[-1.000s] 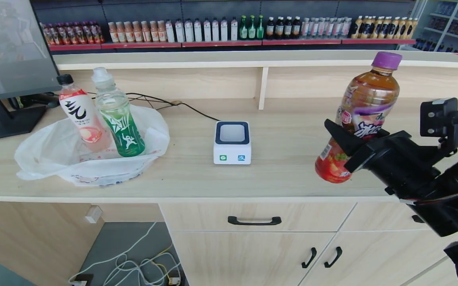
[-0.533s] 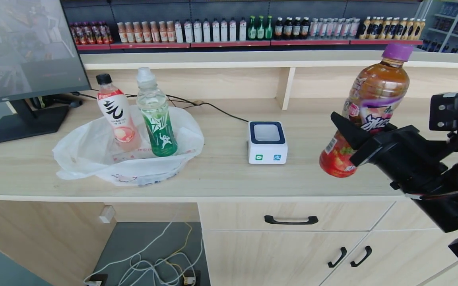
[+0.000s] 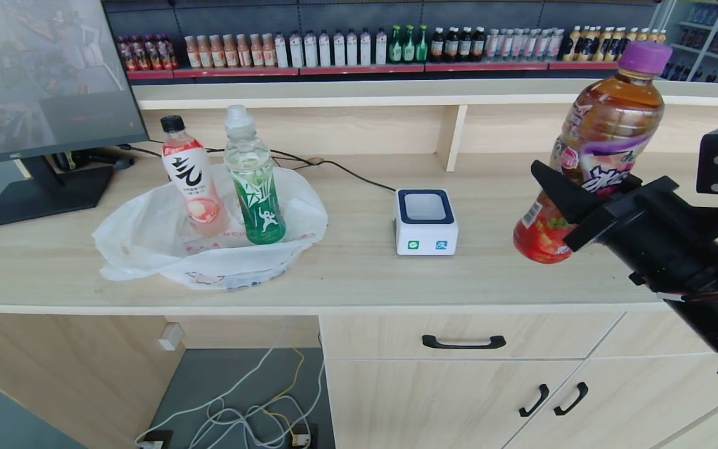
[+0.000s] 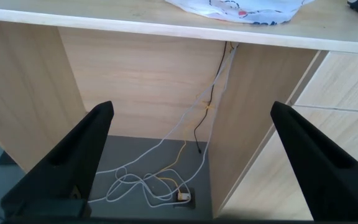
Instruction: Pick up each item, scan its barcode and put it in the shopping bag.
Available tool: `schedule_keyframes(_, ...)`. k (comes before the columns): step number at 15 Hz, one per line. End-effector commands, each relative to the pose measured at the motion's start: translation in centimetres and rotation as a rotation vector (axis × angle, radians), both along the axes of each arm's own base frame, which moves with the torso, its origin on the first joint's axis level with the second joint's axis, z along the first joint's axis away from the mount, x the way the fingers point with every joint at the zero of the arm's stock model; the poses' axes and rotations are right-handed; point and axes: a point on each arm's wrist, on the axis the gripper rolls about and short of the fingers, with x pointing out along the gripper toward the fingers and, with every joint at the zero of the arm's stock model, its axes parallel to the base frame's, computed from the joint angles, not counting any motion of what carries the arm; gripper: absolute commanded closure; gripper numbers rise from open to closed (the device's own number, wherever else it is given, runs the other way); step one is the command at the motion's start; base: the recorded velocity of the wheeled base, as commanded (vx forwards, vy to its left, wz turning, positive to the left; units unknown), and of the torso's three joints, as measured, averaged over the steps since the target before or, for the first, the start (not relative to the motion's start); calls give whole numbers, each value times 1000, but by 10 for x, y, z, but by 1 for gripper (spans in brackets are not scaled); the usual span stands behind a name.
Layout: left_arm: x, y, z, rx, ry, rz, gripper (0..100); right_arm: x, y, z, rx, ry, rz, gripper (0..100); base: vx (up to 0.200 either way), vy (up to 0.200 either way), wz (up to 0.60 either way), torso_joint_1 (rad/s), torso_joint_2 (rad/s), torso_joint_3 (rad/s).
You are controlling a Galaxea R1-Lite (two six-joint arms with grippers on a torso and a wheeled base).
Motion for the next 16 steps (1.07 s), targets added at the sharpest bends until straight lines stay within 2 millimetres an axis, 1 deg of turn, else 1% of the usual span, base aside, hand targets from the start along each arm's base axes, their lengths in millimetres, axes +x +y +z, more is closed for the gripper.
schedule_keyframes(1,0,0,0,0,0,0,0,3,-5,6,-72,-65,19,100,0,0,0,0,0,0)
schedule_keyframes(2,0,0,0,0,0,0,0,8,-11,10,-134,-117,40,100,0,0,0,0,0,0)
schedule_keyframes(3,0,0,0,0,0,0,0,14,-12,16,-175,-151,56,100,0,0,0,0,0,0)
schedule_keyframes(4,0,0,0,0,0,0,0,24,-9,24,-235,-200,59,100,0,0,0,0,0,0)
schedule_keyframes(5,0,0,0,0,0,0,0,33,2,32,-311,-269,105,100,0,0,0,0,0,0)
schedule_keyframes(6,0,0,0,0,0,0,0,42,18,41,-372,-341,151,100,0,0,0,0,0,0)
schedule_keyframes(8,0,0,0,0,0,0,0,66,42,57,-492,-467,150,100,0,0,0,0,0,0)
schedule_keyframes(10,0,0,0,0,0,0,0,92,59,65,-601,-576,187,100,0,0,0,0,0,0)
schedule_keyframes(11,0,0,0,0,0,0,0,107,67,63,-648,-622,224,100,0,0,0,0,0,0)
schedule_keyframes(13,0,0,0,0,0,0,0,128,76,52,-707,-663,258,100,0,0,0,0,0,0)
schedule_keyframes(15,0,0,0,0,0,0,0,132,78,45,-745,-700,255,100,0,0,0,0,0,0)
schedule_keyframes(16,0,0,0,0,0,0,0,134,78,41,-786,-745,245,100,0,0,0,0,0,0)
